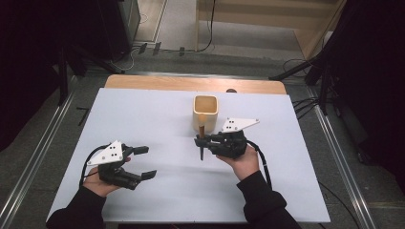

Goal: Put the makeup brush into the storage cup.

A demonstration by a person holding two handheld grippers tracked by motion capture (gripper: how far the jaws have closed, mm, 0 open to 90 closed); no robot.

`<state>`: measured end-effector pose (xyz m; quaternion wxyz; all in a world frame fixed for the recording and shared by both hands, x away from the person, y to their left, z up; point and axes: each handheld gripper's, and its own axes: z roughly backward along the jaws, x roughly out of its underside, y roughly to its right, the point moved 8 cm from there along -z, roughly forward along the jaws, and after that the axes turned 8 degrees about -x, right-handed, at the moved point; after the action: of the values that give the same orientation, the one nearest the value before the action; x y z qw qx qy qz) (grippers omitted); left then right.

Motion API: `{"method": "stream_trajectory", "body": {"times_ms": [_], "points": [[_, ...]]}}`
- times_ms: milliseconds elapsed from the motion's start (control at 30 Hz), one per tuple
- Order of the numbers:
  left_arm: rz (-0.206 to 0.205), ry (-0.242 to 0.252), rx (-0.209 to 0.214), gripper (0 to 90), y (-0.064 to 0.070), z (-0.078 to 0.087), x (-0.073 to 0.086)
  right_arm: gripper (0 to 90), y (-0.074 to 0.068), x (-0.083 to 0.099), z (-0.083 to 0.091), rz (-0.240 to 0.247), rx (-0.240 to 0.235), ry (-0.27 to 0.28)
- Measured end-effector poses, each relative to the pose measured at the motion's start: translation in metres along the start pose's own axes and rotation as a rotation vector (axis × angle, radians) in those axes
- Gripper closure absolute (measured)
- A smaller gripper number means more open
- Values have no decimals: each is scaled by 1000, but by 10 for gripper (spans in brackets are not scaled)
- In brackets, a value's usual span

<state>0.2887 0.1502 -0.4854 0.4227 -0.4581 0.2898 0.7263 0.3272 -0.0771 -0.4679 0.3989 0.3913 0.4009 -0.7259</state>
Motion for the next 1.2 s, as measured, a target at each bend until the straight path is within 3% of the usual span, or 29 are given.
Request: {"method": "stream_trajectory", "body": {"times_ms": [500,1200], "points": [[5,11,2,161,2,4,-1,788,11,-26,9,21,46,-8],[3,-4,12,161,3,3,1,788,37,-66,22,14,117,42]]}}
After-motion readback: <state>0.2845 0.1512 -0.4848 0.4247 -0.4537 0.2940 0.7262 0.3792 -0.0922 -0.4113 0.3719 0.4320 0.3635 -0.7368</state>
